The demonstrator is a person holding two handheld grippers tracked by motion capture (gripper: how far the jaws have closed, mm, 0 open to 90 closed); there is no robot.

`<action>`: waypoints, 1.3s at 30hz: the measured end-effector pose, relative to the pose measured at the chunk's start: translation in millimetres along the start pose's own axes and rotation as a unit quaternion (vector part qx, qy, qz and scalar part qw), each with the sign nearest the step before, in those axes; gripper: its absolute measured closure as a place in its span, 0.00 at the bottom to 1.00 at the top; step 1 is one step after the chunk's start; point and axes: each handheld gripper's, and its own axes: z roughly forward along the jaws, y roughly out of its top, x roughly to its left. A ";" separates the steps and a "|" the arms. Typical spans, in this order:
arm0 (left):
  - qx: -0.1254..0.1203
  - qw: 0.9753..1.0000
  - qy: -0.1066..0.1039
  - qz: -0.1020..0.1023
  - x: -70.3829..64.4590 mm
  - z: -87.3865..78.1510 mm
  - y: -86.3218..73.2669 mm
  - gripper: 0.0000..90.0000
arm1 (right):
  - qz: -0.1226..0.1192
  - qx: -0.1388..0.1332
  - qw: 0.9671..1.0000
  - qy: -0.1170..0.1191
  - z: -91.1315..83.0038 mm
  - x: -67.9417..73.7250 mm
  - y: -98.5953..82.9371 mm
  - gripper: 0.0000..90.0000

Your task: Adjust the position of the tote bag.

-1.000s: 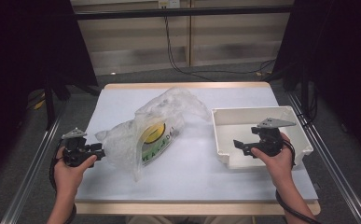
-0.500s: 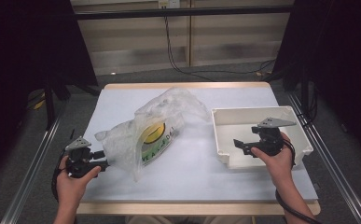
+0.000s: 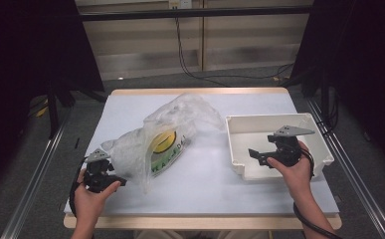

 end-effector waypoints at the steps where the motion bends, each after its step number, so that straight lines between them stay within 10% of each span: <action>1: 0.003 1.000 0.006 0.002 -0.9 0.9 0.1 0.46 | 0.001 0.001 1.000 0.000 0.0 0.0 -0.1 0.08; 14: 0.000 1.000 -0.015 -0.013 12.6 -0.3 1.7 0.96 | -0.001 0.003 1.000 0.000 0.4 1.0 -0.8 0.08; 39: 0.008 1.000 0.017 -0.019 79.8 11.5 32.6 0.96 | 0.006 0.010 1.000 0.003 0.9 -2.1 -4.7 0.08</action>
